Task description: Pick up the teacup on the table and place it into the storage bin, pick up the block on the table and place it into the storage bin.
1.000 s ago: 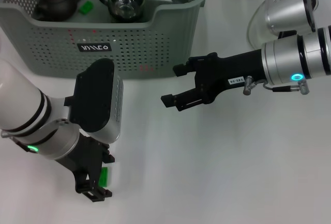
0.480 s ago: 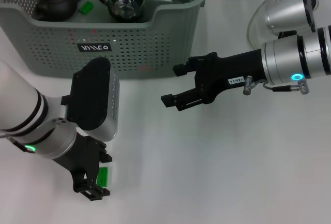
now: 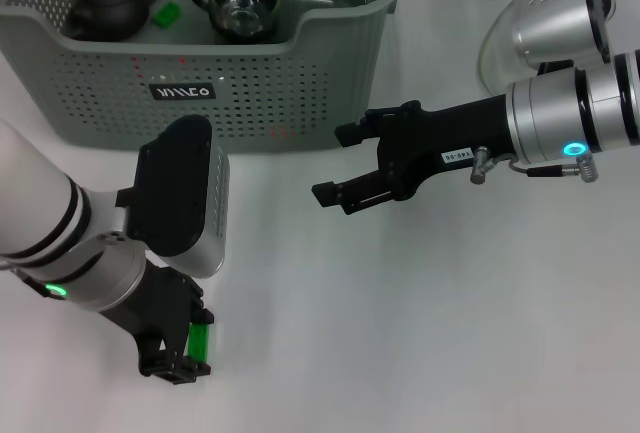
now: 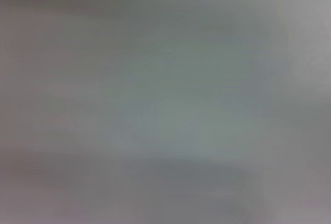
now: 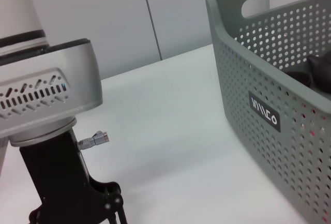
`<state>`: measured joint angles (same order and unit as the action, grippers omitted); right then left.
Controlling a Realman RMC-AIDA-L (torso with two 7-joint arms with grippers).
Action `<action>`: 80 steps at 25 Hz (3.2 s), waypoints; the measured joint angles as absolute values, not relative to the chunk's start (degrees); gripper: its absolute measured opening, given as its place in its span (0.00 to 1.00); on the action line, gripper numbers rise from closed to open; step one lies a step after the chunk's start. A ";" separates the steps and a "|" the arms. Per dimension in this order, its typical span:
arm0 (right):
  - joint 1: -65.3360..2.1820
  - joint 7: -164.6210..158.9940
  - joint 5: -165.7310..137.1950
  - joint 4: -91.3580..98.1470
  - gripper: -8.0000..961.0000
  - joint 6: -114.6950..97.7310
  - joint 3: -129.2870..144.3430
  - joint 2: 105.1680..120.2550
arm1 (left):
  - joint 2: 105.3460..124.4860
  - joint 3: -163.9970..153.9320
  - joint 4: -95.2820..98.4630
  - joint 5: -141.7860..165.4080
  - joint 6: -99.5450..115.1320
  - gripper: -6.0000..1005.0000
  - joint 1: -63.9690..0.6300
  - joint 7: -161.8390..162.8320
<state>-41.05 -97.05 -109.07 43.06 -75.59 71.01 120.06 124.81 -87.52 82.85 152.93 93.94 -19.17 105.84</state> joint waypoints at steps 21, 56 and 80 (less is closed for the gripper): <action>-40.72 -96.94 -108.88 43.25 0.99 -75.97 71.02 120.06 | 124.60 -79.40 88.21 149.93 99.37 0.41 -19.54 105.21; -40.61 -95.46 -108.75 43.69 0.99 -82.57 67.29 118.64 | 108.78 -29.24 49.73 117.46 80.66 0.59 -41.08 112.66; -38.50 -86.16 -108.74 42.98 0.99 -85.91 60.75 119.81 | 114.04 -35.14 44.39 114.39 107.73 0.95 -27.92 86.68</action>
